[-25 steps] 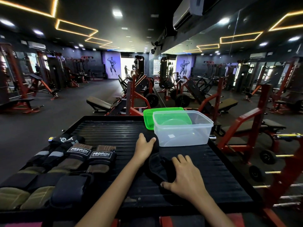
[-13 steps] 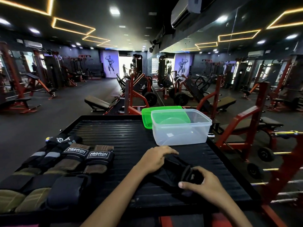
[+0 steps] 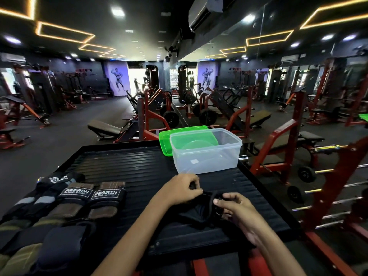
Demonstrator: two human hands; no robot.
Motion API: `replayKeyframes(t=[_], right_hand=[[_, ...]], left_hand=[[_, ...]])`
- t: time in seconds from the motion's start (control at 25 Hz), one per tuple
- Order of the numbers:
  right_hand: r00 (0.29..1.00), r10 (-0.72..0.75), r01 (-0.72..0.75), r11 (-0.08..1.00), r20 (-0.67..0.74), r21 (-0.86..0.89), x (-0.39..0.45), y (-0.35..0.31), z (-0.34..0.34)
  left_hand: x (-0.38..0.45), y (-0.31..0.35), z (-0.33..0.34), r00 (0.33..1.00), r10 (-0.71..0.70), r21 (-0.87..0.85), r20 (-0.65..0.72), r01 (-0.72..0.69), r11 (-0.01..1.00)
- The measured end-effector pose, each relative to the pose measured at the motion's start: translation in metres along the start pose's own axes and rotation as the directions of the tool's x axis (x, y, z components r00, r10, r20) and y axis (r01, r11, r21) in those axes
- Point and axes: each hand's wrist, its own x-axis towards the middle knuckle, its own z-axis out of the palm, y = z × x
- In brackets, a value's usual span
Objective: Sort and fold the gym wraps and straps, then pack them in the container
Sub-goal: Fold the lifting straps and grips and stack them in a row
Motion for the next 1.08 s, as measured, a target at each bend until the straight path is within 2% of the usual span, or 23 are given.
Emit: replayKeyframes(t=[0.08,0.16,0.2,0.28,0.32,0.36,0.4,0.44,0.52,0.56,0.64,0.72,0.84,0.96,1.08], right_hand=[[1.000,0.010,-0.010,1.000,-0.020,0.003,0.001,0.001,0.002],[1.000,0.011,-0.011,1.000,-0.016,0.006,-0.001,-0.001,0.002],[1.000,0.008,-0.008,1.000,-0.021,0.000,-0.001,-0.001,0.002],[0.999,0.003,-0.003,1.000,-0.036,-0.019,-0.003,-0.002,0.003],[0.999,0.001,-0.002,1.000,-0.041,-0.021,-0.004,-0.003,0.004],[0.999,-0.004,0.004,1.000,-0.046,-0.018,-0.004,-0.003,0.005],[0.998,-0.015,0.014,1.000,-0.053,-0.012,-0.004,-0.003,0.005],[0.998,-0.026,0.026,1.000,-0.057,-0.002,-0.005,-0.004,0.004],[0.997,-0.051,0.052,0.998,-0.053,0.023,-0.006,-0.003,0.005],[0.997,-0.069,0.071,0.997,-0.047,0.037,-0.006,-0.003,0.006],[0.992,-0.120,0.123,0.989,-0.042,0.085,-0.007,-0.004,0.006],[0.990,-0.133,0.140,0.972,-0.049,0.189,-0.007,-0.005,0.004],[0.991,-0.130,0.126,0.924,-0.013,0.361,-0.007,-0.005,-0.003],[0.986,-0.166,0.158,0.933,-0.006,0.323,-0.009,-0.004,-0.005],[0.991,-0.136,0.126,0.937,0.010,0.325,-0.008,-0.003,-0.005]], left_hand=[[0.018,0.023,-0.008,0.984,-0.131,0.202,0.119,0.105,0.974],[0.042,0.039,-0.007,0.946,-0.227,0.297,0.231,0.153,0.942],[0.053,0.045,-0.004,0.912,-0.269,0.324,0.309,0.165,0.932],[0.069,0.051,0.006,0.791,-0.378,0.344,0.482,0.227,0.911],[0.074,0.053,0.011,0.728,-0.412,0.304,0.549,0.285,0.909],[0.077,0.053,0.016,0.697,-0.413,0.239,0.586,0.338,0.910],[0.079,0.055,0.018,0.717,-0.384,0.170,0.582,0.354,0.920],[0.080,0.055,0.019,0.769,-0.335,0.108,0.544,0.332,0.937],[0.076,0.056,0.019,0.898,-0.186,-0.073,0.400,0.234,0.970],[0.072,0.056,0.017,0.939,-0.108,-0.209,0.327,0.184,0.961],[0.061,0.054,0.008,0.960,-0.003,-0.434,0.280,0.129,0.892],[0.049,0.051,0.000,0.946,0.055,-0.421,0.321,0.090,0.903],[0.040,0.044,-0.007,0.953,0.014,-0.269,0.303,0.071,0.960],[0.032,0.041,-0.014,0.973,0.018,-0.278,0.232,0.048,0.959],[0.026,0.040,-0.018,0.988,0.014,-0.297,0.155,0.033,0.954]])
